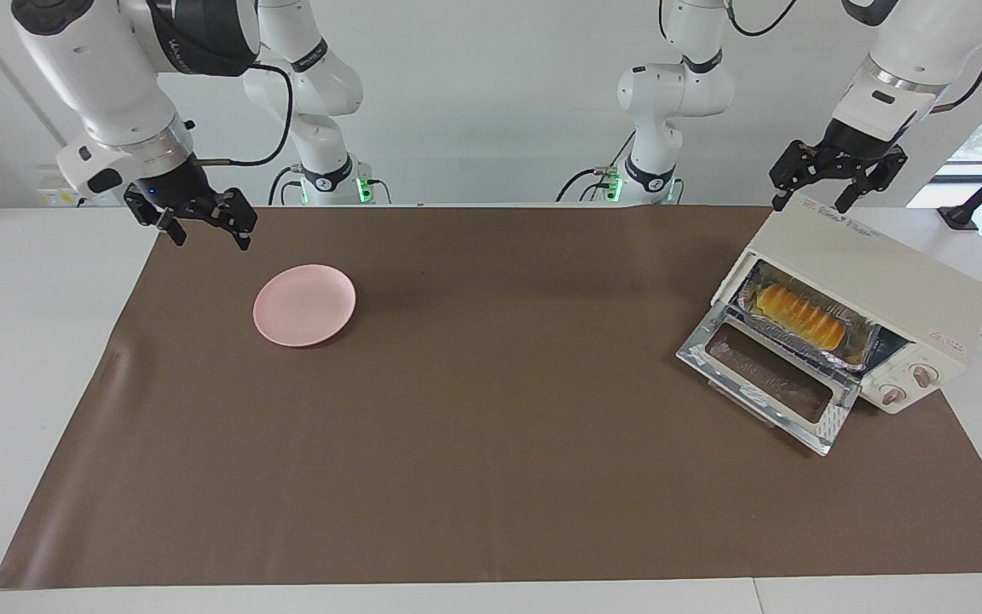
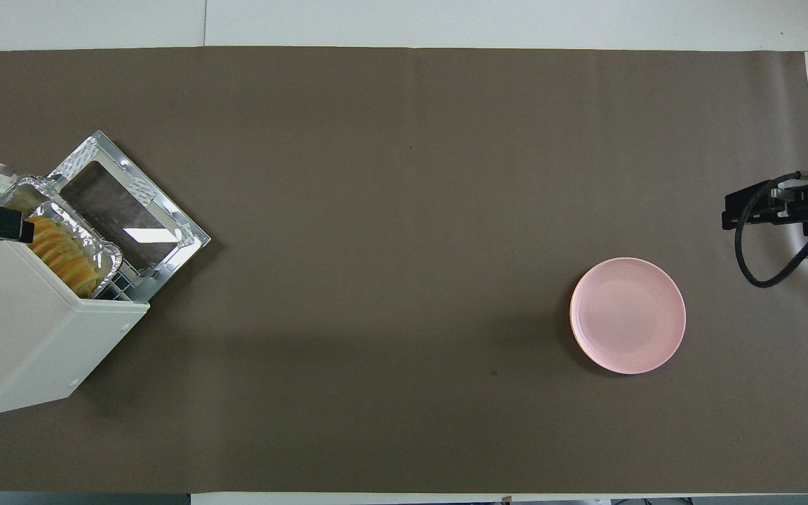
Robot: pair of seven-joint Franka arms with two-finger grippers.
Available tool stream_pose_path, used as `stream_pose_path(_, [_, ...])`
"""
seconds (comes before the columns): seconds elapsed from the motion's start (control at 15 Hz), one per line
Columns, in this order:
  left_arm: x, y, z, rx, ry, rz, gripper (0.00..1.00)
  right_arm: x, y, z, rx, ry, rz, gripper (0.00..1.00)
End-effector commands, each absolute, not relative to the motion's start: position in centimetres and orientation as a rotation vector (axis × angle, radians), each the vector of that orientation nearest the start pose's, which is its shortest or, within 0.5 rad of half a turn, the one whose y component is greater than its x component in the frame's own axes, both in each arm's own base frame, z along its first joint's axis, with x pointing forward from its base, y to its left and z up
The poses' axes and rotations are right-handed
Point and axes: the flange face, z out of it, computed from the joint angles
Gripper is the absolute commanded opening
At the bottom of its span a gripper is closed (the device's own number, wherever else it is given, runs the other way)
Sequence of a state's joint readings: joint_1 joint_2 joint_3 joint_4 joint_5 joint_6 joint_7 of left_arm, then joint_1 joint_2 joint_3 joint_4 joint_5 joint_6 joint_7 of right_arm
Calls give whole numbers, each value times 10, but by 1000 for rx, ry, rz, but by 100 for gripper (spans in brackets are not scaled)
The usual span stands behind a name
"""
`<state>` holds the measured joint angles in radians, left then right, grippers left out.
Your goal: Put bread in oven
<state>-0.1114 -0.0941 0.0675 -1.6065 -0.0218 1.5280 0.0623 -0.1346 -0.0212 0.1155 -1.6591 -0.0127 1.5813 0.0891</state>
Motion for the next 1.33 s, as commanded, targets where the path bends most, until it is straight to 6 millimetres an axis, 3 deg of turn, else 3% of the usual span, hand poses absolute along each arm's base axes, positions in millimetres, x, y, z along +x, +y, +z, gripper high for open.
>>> stream_pose_path(0.0, [520,-22,655,-3184,188,3,100,541,-13,598,-3149,138,94,100])
stream_pose_path(0.73, [525,-23,650,-3175,191,1,100,540,-12,599,-3149,135,92,100])
stream_pose_path(1.0, [524,-39,651,-3145,247,0,100,541,-12,598,-3149,138,94,100])
stream_pose_path(1.26, [524,-39,651,-3148,246,0,100,541,-12,598,-3149,138,94,100])
